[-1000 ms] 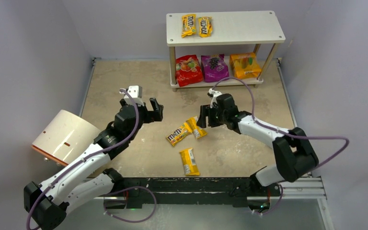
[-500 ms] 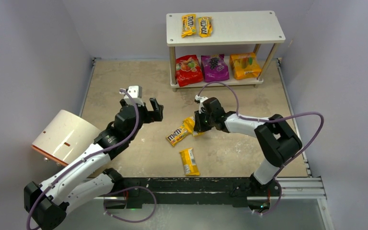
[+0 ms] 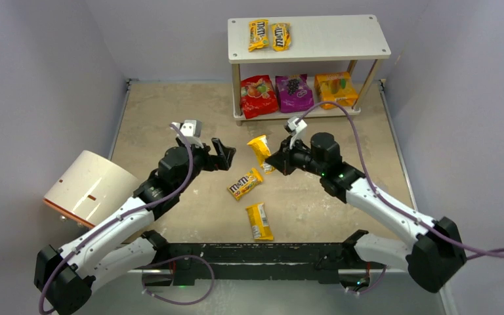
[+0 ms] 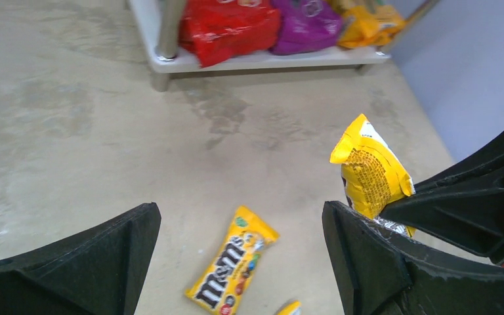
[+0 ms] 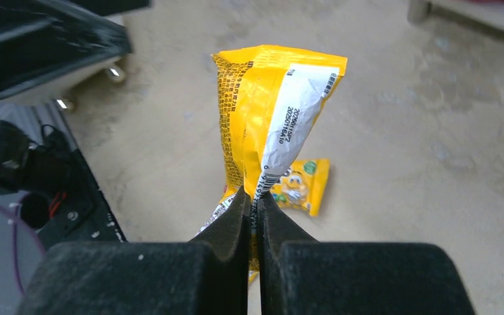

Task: Place and organize the candy bags onto the shelf

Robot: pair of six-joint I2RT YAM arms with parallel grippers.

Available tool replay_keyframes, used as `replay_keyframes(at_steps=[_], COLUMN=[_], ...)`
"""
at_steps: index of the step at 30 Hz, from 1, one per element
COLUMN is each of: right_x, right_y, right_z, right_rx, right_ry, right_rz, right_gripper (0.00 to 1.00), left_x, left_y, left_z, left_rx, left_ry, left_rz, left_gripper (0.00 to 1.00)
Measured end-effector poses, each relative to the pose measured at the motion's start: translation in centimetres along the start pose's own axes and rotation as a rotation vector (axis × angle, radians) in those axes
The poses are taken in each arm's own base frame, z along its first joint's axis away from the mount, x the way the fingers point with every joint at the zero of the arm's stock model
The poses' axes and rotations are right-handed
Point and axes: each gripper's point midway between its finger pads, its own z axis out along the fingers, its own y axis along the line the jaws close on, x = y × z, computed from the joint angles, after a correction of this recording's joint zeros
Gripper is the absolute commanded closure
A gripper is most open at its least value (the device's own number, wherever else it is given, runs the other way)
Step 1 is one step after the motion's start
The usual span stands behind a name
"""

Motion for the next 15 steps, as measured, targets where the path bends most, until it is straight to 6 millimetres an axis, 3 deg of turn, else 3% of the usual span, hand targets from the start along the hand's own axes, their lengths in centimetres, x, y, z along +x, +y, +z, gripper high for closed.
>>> replay_keyframes(at_steps=[4,11,15], right_x=[-2.2,-3.0,-3.1], right_y=[2.6,4.1,4.7], right_z=[-2.3,-2.4,-2.5], right_rx=[-0.106,-0.188,-0.223], right_ry=[-0.128,-0.157,-0.163], right_rz=[-0.082,-0.113,-0.123], right_gripper=[0.98,0.97,0.97], left_x=[-0.7,-2.0,-1.1], left_y=[-3.6,-9.2,-10.2], left_z=[-0.2,-0.3,0.6], left_rx=[0.187,0.470,0.518], left_ry=[-0.035,-0.057,-0.022], left_rz=[-0.107,-0.250,-0.278], left_gripper=[0.00,0.00,0.15])
